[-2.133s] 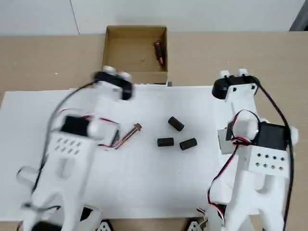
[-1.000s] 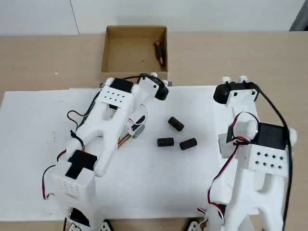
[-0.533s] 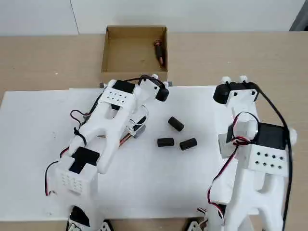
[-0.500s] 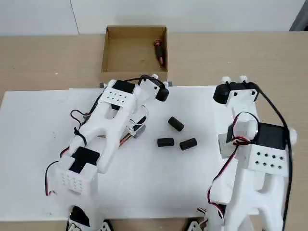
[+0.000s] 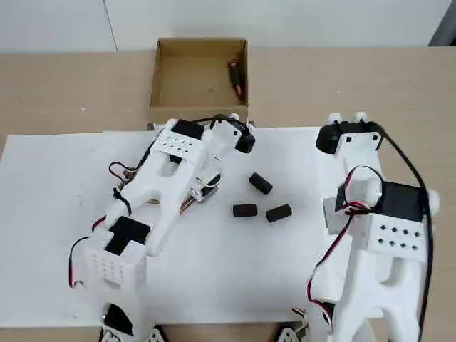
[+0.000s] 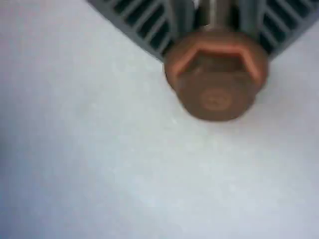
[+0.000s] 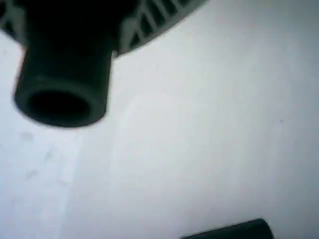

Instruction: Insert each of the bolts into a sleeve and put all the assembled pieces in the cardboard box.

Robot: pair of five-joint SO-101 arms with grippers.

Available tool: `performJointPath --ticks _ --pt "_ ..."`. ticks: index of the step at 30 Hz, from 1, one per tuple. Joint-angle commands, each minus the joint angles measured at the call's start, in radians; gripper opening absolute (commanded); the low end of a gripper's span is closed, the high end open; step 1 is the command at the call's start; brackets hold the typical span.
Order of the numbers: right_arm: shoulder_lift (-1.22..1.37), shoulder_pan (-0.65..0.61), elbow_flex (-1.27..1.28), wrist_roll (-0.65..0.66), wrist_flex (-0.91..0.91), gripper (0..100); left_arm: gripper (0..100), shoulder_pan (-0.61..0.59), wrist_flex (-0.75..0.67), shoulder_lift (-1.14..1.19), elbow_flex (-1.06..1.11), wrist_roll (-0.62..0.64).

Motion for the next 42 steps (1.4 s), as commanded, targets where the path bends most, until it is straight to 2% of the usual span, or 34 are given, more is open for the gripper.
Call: performJointPath --ticks 1,11,18,24,30,36,42 --pt "-0.044 0.001 -0.011 -0.011 0.004 0.2 0 0.002 0.032 -0.14 -0.088 0.04" --pt "-0.331 0.002 -0.005 -0.005 0.005 0.3 0 0.025 0.15 -0.414 -0.125 0.18" --pt "-0.473 0.002 0.008 -0.005 -0.001 0.3 0 0.031 0.195 -0.623 -0.125 0.144" --pt "-0.615 0.002 0.166 -0.014 -0.059 0.2 0 0.021 0.196 -0.781 -0.111 0.152" --pt "-0.811 0.002 0.376 -0.015 -0.223 0.2 0 0.021 0.19 -0.934 0.059 0.307" --pt "-0.998 0.001 0.551 -0.112 -0.303 0.2 0 0.02 0.06 -1.094 0.295 0.405" --pt "-1.064 0.001 0.632 -0.12 -0.32 0.2 0 0.02 -0.144 -1.287 0.542 0.439"
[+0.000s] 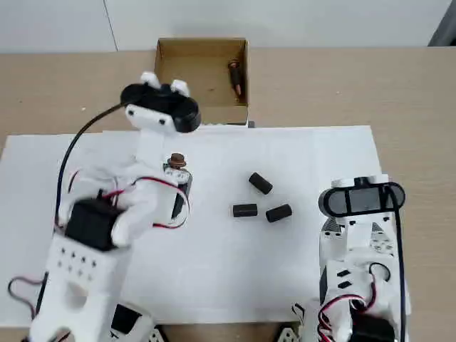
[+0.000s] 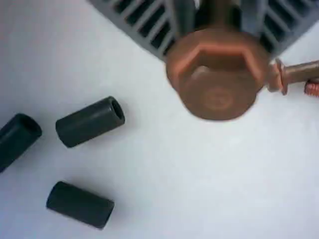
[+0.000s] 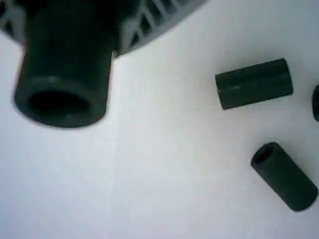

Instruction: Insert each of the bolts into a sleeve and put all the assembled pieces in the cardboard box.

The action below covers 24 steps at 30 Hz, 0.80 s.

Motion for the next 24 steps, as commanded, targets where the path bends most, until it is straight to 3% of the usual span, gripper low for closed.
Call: performJointPath --ticks 1,6,16,24 --pt "-0.033 0.002 0.023 -0.014 -0.03 0.2 0 -0.005 -0.135 -0.13 0.117 0.021" --pt "-0.071 -0.033 0.084 -0.051 -0.107 0.2 0 -0.035 -0.276 -0.284 0.306 0.092" --pt "-0.12 -0.374 0.189 -0.166 -0.234 0.2 0 -0.091 -0.453 -0.577 0.578 0.163" --pt "-0.12 -0.581 0.27 -0.172 -0.321 0.2 0 -0.087 -0.522 -0.807 0.756 0.282"
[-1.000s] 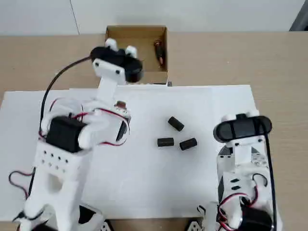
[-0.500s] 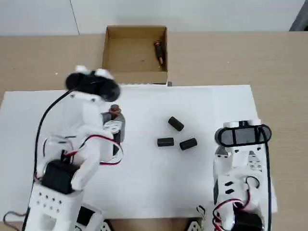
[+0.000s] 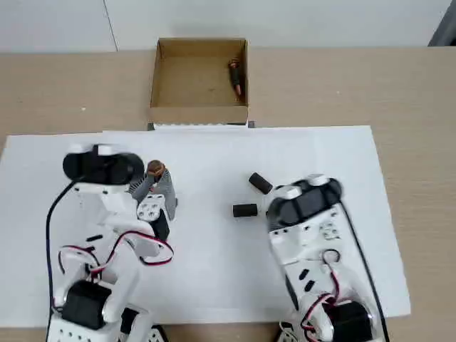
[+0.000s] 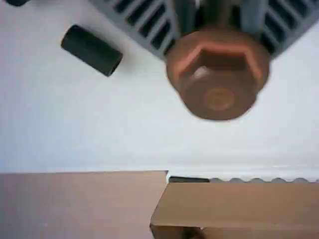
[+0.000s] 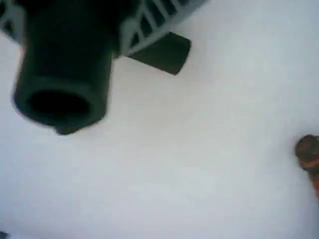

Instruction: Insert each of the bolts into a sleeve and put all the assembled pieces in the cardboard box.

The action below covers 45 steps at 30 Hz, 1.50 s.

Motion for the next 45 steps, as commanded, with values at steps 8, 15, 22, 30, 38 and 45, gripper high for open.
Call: performJointPath --ticks 8,15,22,30,38,45 --pt "-0.01 -0.289 0.068 -0.003 -0.116 0.2 1 -0.003 -0.058 -0.319 0.145 0.112" --pt "-0.008 -0.381 0.126 0.028 -0.154 0.2 1 -0.005 -0.061 -0.334 0.147 0.33" --pt "-0.008 -0.381 0.132 0.081 -0.154 0.2 1 0.0 -0.133 -0.334 0.15 0.364" --pt "-0.008 -0.381 0.135 0.083 -0.209 0.2 1 0.129 -0.163 -0.333 0.154 0.364" --pt "-0.008 -0.381 0.135 0.083 -0.223 0.2 1 0.158 -0.161 -0.333 0.188 0.364" --pt "-0.008 -0.381 0.135 0.115 -0.223 0.2 1 0.184 -0.163 -0.333 0.193 0.364"
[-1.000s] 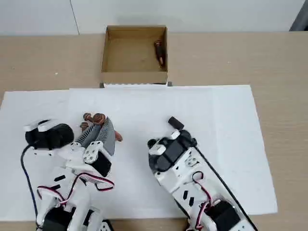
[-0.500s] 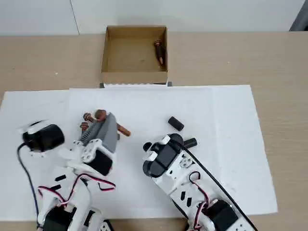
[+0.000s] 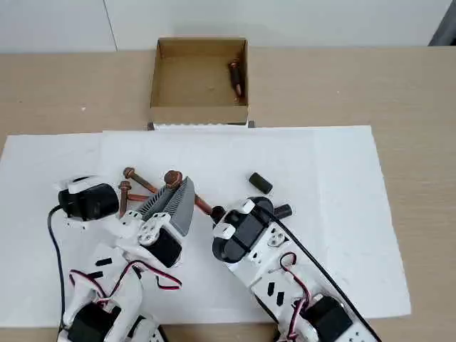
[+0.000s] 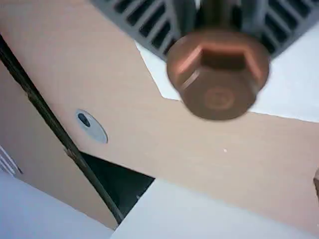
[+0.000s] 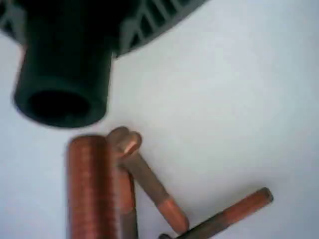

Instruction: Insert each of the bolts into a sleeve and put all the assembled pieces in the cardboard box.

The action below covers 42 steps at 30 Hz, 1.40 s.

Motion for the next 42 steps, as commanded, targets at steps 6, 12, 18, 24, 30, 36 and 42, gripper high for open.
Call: performJointPath --ticks 6,12,18,24,30,36,42 --pt "-0.008 -0.005 -0.005 0.061 -0.033 0.2 1 0.005 -0.031 -0.011 0.005 0.005" --pt "-0.008 -0.045 -0.006 0.066 -0.033 0.2 1 0.005 -0.031 -0.011 0.005 0.005" --pt "-0.008 -0.064 -0.006 0.066 -0.033 0.2 1 0.005 -0.029 -0.011 0.005 0.005" --pt "-0.008 -0.061 -0.005 0.063 -0.033 0.2 1 0.003 -0.029 -0.011 0.004 0.003" --pt "-0.008 -0.028 -0.006 0.064 -0.033 0.2 1 0.005 -0.028 -0.011 0.004 0.003" --pt "-0.008 -0.028 -0.006 0.066 -0.067 0.2 1 0.005 -0.026 -0.011 0.004 0.002" --pt "-0.008 -0.028 -0.005 0.068 -0.081 0.2 1 0.037 0.029 -0.011 0.004 0.002"
